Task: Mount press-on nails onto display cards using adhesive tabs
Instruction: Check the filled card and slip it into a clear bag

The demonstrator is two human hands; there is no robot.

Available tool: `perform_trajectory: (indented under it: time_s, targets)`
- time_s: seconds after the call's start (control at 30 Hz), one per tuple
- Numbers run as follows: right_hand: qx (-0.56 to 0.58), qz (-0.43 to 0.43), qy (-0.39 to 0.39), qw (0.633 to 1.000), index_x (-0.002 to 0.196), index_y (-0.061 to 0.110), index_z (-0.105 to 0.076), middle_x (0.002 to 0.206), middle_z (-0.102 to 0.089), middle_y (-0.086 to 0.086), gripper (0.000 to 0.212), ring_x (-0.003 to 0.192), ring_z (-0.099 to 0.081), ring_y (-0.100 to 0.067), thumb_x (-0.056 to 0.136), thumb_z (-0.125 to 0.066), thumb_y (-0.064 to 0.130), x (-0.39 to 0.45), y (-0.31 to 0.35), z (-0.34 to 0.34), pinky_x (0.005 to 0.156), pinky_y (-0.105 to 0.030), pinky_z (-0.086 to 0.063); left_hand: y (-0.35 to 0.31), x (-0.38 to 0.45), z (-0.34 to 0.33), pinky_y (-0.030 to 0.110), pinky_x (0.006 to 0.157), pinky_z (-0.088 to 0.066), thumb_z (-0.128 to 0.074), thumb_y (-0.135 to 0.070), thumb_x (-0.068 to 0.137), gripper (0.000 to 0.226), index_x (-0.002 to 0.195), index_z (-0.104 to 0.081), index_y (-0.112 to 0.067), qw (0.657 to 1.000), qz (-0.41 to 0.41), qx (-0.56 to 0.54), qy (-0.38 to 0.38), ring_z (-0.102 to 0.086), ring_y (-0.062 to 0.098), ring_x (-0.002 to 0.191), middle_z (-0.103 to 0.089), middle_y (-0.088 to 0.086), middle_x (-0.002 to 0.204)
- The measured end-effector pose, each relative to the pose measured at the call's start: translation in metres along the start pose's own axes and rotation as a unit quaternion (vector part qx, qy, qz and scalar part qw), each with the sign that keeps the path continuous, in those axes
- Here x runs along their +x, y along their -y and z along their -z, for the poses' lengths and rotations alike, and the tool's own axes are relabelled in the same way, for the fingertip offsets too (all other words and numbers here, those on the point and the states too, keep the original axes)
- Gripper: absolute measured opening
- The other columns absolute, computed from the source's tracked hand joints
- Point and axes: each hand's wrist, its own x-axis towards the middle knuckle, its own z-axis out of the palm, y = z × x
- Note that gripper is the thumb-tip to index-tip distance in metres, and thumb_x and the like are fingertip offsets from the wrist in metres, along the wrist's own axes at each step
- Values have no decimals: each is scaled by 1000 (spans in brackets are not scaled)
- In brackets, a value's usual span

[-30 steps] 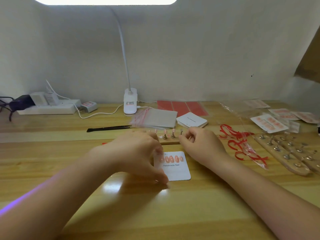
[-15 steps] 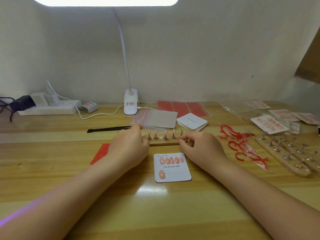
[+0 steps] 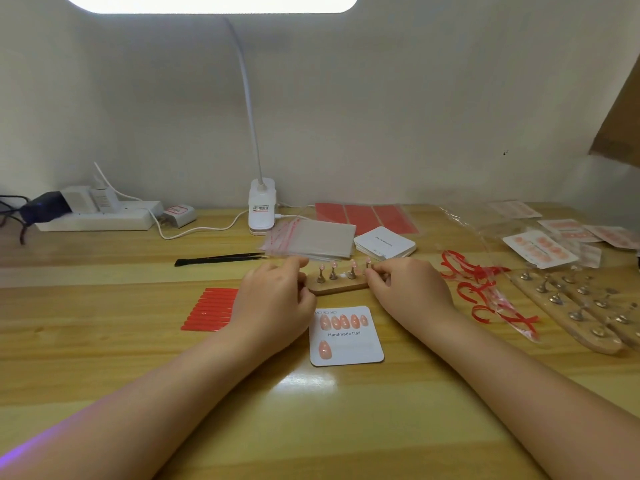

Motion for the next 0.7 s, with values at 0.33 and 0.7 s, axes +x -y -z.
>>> perform_trajectory:
  time_s: [0.33, 0.7]
  targets:
    - [7, 11, -15, 1000, 90, 22, -76, 64, -63, 3, 29, 66, -59, -17, 97, -53, 38, 3, 0, -2, 51, -28, -41, -1, -1, -2, 31, 99, -34, -52, -26, 91, 43, 134, -50, -22, 1000, -23, -10, -17, -52, 15, 116, -68, -9, 114]
    - [110, 132, -136, 976, 80, 10, -69, 63, -59, 2, 15, 56, -52, -15, 92, -62, 17, -11, 9, 2, 49, -31, -42, -6, -3, 6, 38, 95, -41, -58, -30, 93, 36, 127, -55, -18, 991, -48, -70, -106, -55, 17, 108, -64, -5, 118]
